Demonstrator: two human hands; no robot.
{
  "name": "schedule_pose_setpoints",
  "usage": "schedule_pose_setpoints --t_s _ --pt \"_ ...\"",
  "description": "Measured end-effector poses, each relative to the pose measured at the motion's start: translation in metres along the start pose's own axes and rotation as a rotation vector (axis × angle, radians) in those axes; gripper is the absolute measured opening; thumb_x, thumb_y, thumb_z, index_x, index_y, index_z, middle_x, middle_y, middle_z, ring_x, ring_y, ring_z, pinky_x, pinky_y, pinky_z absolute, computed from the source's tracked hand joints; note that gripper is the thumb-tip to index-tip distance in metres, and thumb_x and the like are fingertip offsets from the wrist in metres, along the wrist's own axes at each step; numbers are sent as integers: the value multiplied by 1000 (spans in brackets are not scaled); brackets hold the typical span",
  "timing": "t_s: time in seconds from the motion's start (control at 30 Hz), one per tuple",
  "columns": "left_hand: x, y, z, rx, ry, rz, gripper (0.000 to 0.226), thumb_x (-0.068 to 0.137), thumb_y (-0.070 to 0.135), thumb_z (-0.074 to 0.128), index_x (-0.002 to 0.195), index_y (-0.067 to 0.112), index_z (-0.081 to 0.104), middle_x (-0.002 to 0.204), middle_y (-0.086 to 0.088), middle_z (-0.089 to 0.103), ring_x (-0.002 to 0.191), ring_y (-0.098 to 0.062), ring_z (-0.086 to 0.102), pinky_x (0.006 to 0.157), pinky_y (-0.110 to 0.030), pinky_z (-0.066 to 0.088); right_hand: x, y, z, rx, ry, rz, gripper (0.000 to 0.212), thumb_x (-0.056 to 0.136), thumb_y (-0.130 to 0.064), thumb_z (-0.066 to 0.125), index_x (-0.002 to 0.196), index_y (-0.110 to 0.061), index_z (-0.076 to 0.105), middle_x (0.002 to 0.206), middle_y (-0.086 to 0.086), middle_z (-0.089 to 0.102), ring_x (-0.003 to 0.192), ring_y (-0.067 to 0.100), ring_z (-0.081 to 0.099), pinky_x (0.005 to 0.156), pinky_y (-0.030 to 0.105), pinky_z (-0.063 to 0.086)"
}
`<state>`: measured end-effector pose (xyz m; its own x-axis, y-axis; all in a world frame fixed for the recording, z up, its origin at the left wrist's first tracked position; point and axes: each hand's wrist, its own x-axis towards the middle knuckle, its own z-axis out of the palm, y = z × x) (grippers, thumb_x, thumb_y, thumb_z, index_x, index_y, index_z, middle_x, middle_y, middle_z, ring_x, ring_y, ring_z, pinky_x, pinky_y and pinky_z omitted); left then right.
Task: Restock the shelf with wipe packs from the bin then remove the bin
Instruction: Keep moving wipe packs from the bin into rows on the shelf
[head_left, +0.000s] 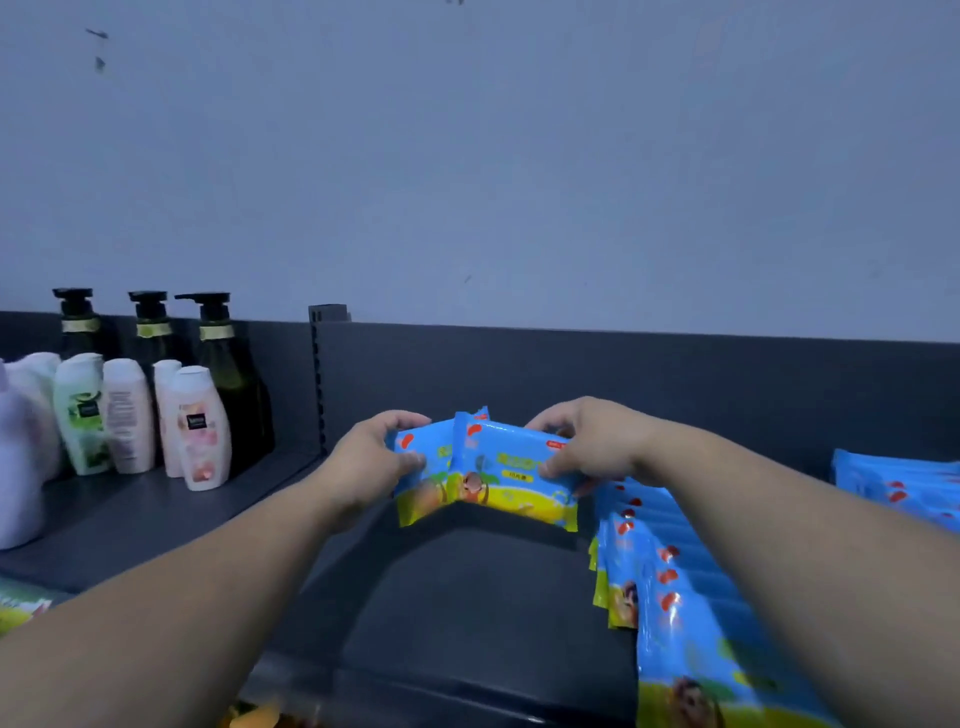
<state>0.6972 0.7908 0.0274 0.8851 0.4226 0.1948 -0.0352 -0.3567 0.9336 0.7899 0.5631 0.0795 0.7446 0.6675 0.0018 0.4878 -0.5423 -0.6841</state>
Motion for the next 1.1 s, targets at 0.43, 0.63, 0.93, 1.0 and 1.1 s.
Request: schedule_pose_setpoints --t_s 0.43,0.63,0.93,1.0,1.1 --pt "132 -46 17 202 -329 99 31 87 4 64 103 31 63 99 -3 70 87 -20 69 76 -34 57 92 25 24 -260 84 299 24 81 -12 73 86 -30 59 103 4 69 90 28 71 75 42 60" --pt "146 -53 39 435 -130 255 25 86 22 65 106 33 55 104 6 63 87 -13 58 74 -28 48 104 31 33 -511 236 361 32 80 -25 71 107 -23 53 102 -5 57 87 16 51 73 25 43" --pt "139 -67 36 346 -36 304 30 90 40 58 113 22 47 101 8 53 91 -14 54 73 -28 40 114 31 55 -607 297 354 52 74 -31 77 109 -23 40 112 2 48 96 22 55 79 32 48" --pt "134 -66 36 335 -138 320 41 82 42 68 112 26 45 106 10 49 89 -13 55 75 -27 43 116 29 59 -597 326 347 51 76 -28 75 112 -22 39 115 3 46 98 24 56 82 36 51" --pt "129 -63 42 465 -228 345 62 74 33 78 123 28 41 119 9 41 94 -12 51 80 -26 44 118 26 62 -611 368 341 48 79 -24 72 113 -19 38 117 5 43 96 27 58 80 40 53"
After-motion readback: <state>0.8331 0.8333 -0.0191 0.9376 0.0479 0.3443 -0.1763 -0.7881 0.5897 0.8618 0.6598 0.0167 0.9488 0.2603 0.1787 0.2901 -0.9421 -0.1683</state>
